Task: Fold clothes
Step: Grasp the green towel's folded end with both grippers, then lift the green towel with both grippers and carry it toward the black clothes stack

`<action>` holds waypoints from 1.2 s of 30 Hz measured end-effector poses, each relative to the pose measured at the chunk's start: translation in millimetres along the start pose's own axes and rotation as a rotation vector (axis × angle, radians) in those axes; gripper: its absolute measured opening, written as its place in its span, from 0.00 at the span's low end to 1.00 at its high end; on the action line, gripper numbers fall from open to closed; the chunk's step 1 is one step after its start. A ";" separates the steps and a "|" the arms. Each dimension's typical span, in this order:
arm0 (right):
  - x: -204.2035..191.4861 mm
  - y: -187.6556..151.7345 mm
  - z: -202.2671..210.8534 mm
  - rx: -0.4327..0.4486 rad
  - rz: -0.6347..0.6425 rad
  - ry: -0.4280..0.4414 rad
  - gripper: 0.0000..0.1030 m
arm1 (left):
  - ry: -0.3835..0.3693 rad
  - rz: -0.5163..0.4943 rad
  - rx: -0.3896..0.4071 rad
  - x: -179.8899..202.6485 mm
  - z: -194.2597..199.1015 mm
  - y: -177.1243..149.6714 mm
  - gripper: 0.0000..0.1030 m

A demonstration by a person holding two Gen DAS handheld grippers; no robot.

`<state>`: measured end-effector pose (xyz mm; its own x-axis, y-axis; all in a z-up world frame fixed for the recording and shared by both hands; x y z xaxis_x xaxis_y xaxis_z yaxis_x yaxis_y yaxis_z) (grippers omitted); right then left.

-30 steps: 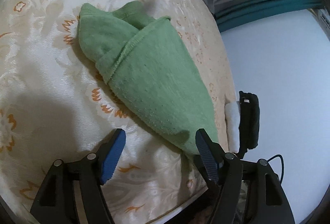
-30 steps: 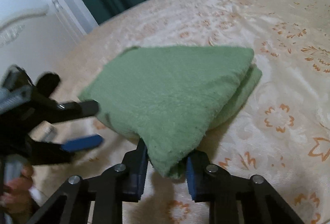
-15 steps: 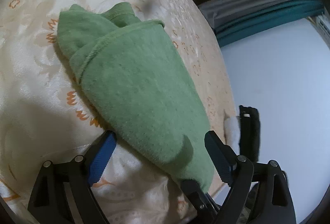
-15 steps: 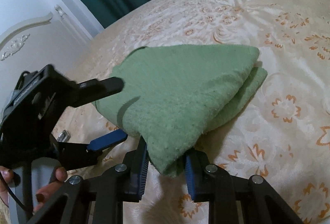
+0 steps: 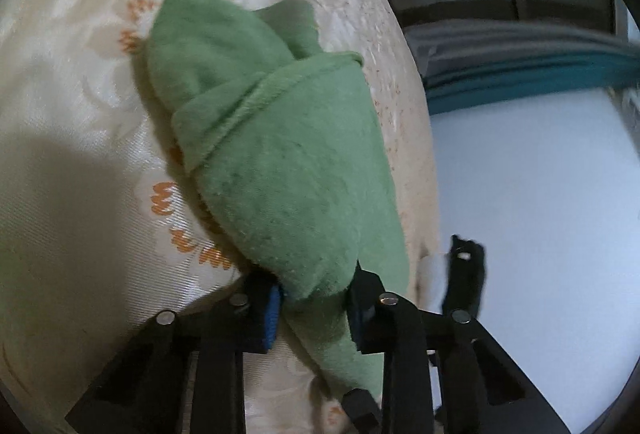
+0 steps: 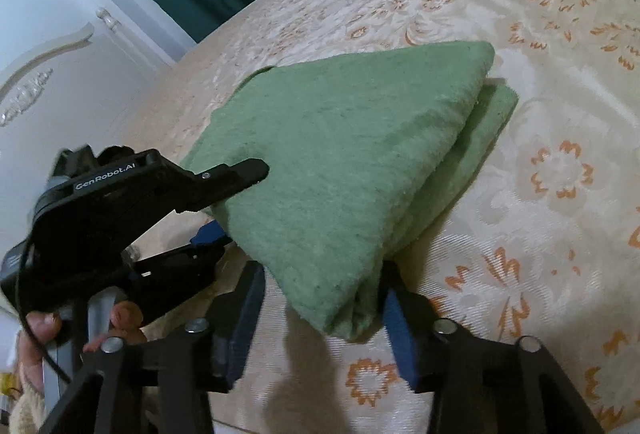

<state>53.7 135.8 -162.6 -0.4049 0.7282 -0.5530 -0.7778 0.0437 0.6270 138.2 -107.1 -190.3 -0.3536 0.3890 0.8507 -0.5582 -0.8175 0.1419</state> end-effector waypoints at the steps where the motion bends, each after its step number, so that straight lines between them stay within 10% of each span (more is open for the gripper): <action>1: 0.0 0.1 -0.2 -0.001 -0.001 0.005 0.50 | -0.007 0.004 -0.002 0.5 -1.1 -0.3 0.24; 7: -0.7 0.1 5.5 -0.020 -0.042 0.053 0.64 | -0.084 0.058 -0.024 0.5 -1.4 -0.4 0.21; 19: 27.7 -13.9 46.5 0.101 -0.653 0.116 0.70 | -0.141 0.129 -0.030 0.2 1.7 -1.9 0.20; 25: 8.4 -33.7 21.1 -0.030 -0.753 0.131 0.72 | -0.158 0.136 -0.030 4.0 1.9 -3.3 0.20; 36: 6.5 -30.5 3.8 0.125 -0.960 -0.099 0.79 | -0.184 0.148 0.013 12.1 6.2 -0.2 0.20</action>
<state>76.7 141.8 -183.2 0.4213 0.3988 -0.8145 -0.6971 0.7169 -0.0096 138.7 -104.9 -176.9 -0.2877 0.1812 0.9404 -0.5000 -0.8659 0.0139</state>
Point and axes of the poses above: each gripper's, at about its wrist camera, not at the fingertips, and z roughly against the way its jaws point, x to its right, y to its top, the point moved 1 cm from there along -z, roughly the way its jaws point, and after that the axes turned 9 degrees about x, right-handed, at the moved point
